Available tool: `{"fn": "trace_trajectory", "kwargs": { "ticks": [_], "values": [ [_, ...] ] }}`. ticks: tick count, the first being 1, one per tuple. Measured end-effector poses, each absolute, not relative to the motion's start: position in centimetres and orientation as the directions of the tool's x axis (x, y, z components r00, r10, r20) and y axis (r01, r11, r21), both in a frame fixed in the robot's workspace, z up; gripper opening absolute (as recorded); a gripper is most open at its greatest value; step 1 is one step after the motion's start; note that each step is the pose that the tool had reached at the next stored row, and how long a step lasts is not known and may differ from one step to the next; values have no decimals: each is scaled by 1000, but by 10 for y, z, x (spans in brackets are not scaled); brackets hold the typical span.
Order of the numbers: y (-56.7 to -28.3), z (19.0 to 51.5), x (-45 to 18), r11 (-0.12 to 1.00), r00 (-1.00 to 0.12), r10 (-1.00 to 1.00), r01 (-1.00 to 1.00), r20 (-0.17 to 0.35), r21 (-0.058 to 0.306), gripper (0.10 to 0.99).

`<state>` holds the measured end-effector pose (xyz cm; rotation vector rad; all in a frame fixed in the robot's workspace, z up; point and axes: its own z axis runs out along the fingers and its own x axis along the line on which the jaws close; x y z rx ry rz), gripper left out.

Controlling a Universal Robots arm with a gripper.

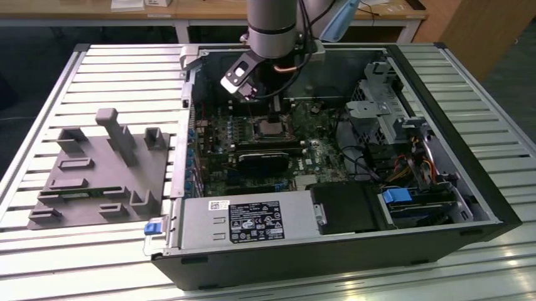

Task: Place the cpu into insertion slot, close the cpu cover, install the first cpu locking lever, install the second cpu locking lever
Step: 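Place the cpu into insertion slot, then close the cpu cover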

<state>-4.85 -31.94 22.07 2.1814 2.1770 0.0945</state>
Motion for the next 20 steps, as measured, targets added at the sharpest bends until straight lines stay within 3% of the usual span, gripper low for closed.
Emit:
{"fn": "trace_trajectory", "kwargs": {
  "ticks": [11,20],
  "values": [
    [-319,258,-48,-2,2,1000,996,2,84,102],
    [-319,259,-48,-2,2,1000,996,2,84,102]
  ]
}}
